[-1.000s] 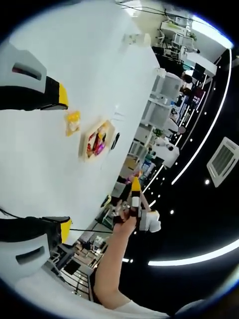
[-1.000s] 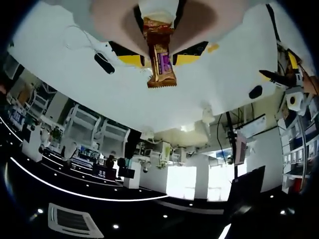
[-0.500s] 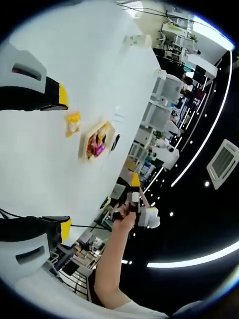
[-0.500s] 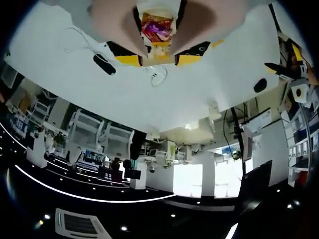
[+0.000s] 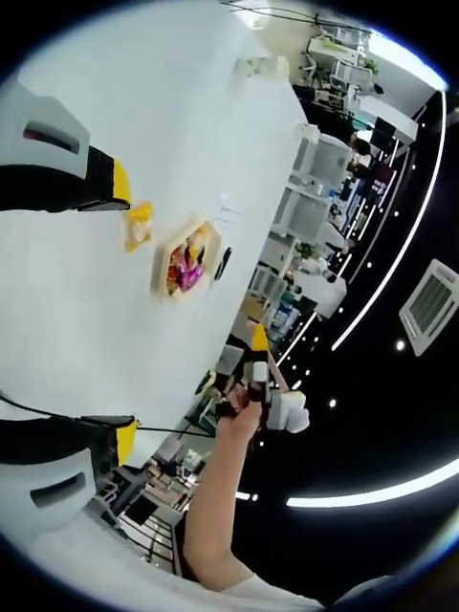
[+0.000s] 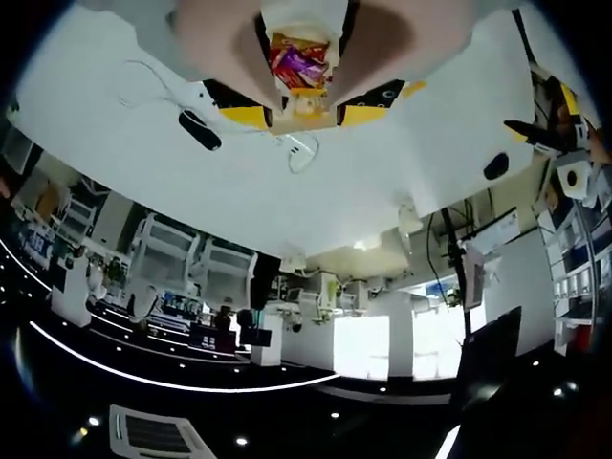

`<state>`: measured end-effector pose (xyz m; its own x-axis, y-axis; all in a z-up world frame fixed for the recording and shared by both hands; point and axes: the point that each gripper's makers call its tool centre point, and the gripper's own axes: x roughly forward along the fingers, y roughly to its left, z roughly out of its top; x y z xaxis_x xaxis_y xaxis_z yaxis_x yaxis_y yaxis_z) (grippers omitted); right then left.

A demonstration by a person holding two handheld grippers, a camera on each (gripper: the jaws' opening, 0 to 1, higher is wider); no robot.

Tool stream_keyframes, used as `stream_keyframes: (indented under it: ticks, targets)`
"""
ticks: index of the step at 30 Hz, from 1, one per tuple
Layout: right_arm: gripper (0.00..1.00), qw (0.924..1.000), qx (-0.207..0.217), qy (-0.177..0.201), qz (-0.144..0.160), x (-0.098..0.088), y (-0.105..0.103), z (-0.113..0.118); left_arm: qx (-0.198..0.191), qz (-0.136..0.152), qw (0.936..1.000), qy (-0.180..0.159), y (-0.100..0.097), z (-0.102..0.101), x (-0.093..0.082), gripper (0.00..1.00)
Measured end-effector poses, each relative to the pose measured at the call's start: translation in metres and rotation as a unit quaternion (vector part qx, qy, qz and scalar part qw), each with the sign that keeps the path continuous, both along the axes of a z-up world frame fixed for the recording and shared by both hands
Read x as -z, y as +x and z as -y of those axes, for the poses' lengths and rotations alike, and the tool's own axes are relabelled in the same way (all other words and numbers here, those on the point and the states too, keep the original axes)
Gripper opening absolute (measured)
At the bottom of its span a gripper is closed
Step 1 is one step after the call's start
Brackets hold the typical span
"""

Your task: Place the target food into the container with the food tongs after gripping and lifting it, then release it inside without dropping or visibly crushing the food.

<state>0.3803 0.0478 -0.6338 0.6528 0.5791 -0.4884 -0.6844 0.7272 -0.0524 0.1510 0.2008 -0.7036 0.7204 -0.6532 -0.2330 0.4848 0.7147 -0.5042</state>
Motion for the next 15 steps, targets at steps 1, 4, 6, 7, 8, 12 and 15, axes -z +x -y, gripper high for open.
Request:
stream_keyframes:
  ticks: [1, 4, 6, 7, 8, 12, 15]
  targets:
    - [0.26, 1.0000, 0.000, 0.000, 0.001, -0.001, -0.001, 0.000, 0.000, -0.001, 1.0000, 0.000, 0.000, 0.000, 0.000, 0.88]
    - [0.26, 1.0000, 0.001, -0.002, 0.001, 0.000, -0.003, 0.001, 0.000, 0.004, 1.0000, 0.000, 0.000, -0.002, -0.002, 0.88]
    - [0.26, 1.0000, 0.003, -0.003, 0.000, 0.002, -0.004, 0.003, -0.001, 0.005, 1.0000, 0.000, 0.000, -0.003, -0.003, 0.88]
    - [0.26, 1.0000, 0.003, -0.003, 0.000, 0.002, -0.004, 0.003, -0.001, 0.007, 1.0000, 0.000, 0.000, -0.004, -0.004, 0.88]
    - [0.26, 1.0000, 0.003, -0.004, 0.000, 0.003, -0.005, 0.003, -0.002, 0.009, 1.0000, 0.000, 0.000, -0.005, -0.005, 0.88]
    - [0.27, 1.0000, 0.003, -0.005, 0.001, 0.002, -0.009, 0.000, -0.001, 0.011, 0.9999, 0.002, 0.000, -0.007, -0.005, 0.88]
    - [0.27, 1.0000, 0.004, -0.001, 0.001, 0.002, -0.012, -0.005, 0.000, 0.012, 0.9999, 0.003, -0.001, -0.012, -0.006, 0.88]
